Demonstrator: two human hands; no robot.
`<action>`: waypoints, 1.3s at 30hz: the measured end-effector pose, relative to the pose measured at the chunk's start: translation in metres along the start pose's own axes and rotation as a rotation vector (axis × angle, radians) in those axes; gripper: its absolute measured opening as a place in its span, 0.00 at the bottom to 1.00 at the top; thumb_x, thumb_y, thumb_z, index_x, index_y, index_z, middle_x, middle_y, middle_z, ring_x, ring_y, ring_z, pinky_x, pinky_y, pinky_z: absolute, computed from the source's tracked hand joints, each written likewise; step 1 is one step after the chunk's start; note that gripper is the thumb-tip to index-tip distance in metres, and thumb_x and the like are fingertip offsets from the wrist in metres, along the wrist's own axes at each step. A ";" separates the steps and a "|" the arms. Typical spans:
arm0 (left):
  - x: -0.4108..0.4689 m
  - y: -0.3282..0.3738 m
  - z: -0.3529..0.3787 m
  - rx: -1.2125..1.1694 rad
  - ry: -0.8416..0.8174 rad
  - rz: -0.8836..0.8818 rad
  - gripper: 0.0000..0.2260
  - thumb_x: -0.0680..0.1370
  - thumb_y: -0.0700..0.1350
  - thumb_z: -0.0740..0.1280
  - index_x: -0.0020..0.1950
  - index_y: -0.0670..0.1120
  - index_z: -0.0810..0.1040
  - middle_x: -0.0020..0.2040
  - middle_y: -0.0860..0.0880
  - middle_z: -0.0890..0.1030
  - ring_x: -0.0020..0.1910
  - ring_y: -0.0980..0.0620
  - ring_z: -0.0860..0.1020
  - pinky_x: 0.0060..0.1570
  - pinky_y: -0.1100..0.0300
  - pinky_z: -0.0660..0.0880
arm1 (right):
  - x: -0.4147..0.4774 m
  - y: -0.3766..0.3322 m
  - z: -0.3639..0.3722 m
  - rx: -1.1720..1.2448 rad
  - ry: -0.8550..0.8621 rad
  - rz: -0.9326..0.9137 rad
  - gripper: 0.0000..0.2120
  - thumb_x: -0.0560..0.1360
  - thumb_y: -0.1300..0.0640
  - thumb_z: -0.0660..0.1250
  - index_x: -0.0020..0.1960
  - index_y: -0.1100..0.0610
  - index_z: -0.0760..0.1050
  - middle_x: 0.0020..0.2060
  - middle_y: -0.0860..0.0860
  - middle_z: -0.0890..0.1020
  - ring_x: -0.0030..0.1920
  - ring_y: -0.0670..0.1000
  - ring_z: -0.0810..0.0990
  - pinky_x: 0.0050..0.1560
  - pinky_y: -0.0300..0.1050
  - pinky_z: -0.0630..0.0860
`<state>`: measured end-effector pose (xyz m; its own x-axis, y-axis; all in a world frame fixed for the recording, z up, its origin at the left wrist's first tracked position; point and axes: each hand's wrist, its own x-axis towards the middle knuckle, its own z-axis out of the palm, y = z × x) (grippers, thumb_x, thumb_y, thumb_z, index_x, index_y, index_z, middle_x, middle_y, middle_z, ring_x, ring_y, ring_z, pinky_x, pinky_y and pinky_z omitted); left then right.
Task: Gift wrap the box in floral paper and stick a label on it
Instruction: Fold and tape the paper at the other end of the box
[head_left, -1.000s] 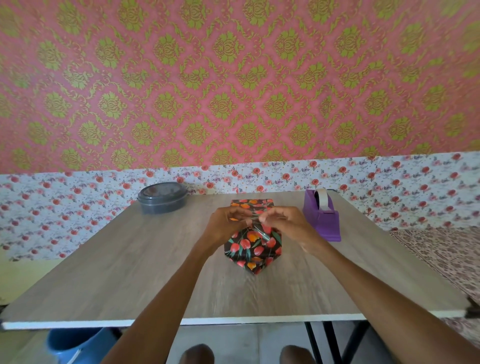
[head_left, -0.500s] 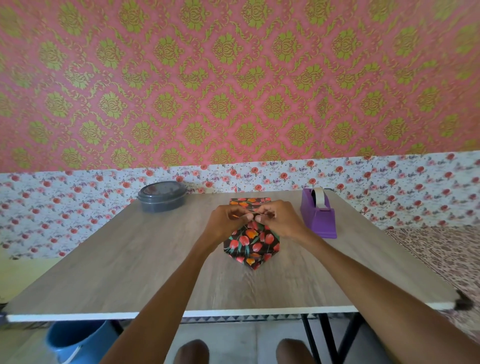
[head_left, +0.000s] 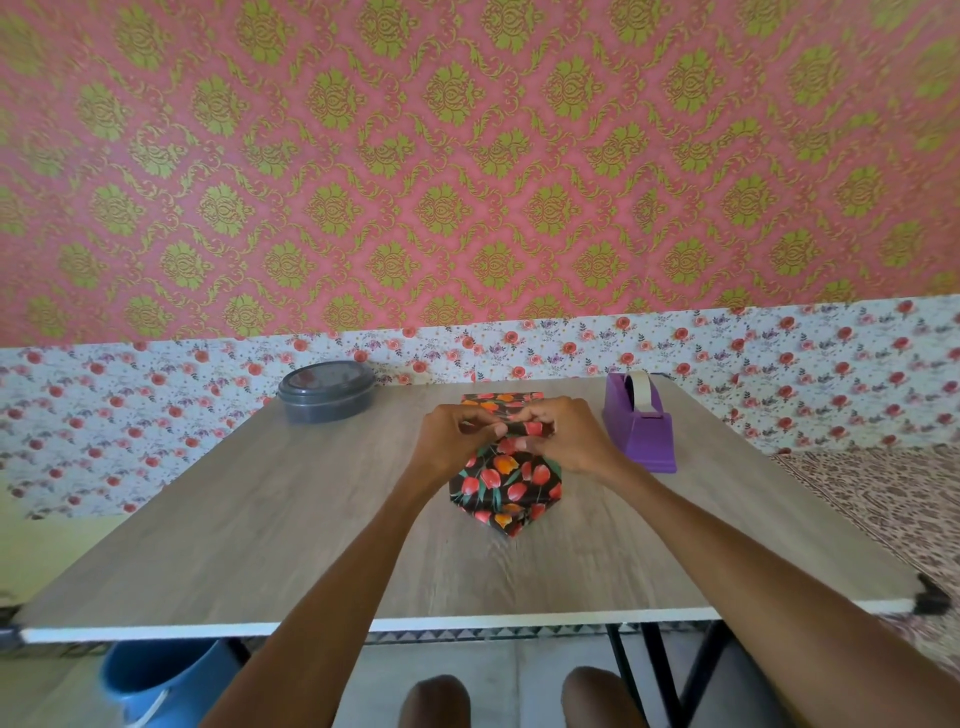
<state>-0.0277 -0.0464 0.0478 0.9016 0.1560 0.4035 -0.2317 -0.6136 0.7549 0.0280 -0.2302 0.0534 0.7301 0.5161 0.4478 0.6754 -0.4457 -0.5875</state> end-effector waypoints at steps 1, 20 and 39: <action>-0.001 0.001 -0.002 -0.028 -0.044 -0.002 0.09 0.74 0.50 0.74 0.52 0.52 0.84 0.46 0.57 0.84 0.46 0.60 0.80 0.46 0.68 0.76 | 0.001 -0.001 0.000 0.010 0.006 0.008 0.12 0.68 0.57 0.79 0.51 0.54 0.84 0.50 0.50 0.85 0.55 0.50 0.83 0.58 0.47 0.78; -0.020 -0.015 -0.007 0.345 -0.087 0.204 0.20 0.67 0.40 0.79 0.58 0.49 0.82 0.50 0.51 0.83 0.45 0.56 0.80 0.47 0.68 0.75 | -0.017 0.015 0.012 -0.065 0.180 -0.158 0.07 0.67 0.60 0.78 0.44 0.51 0.85 0.42 0.45 0.86 0.41 0.44 0.84 0.45 0.41 0.80; -0.057 -0.038 0.010 0.744 0.102 0.552 0.09 0.66 0.35 0.77 0.43 0.44 0.83 0.49 0.47 0.79 0.48 0.46 0.76 0.37 0.56 0.75 | -0.037 0.049 0.037 -0.901 0.178 -0.923 0.11 0.77 0.63 0.60 0.45 0.56 0.82 0.47 0.52 0.81 0.52 0.57 0.79 0.55 0.50 0.76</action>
<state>-0.0662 -0.0400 -0.0090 0.6889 -0.2599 0.6767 -0.2926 -0.9538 -0.0685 0.0301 -0.2444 -0.0166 -0.0812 0.8211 0.5649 0.7137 -0.3478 0.6080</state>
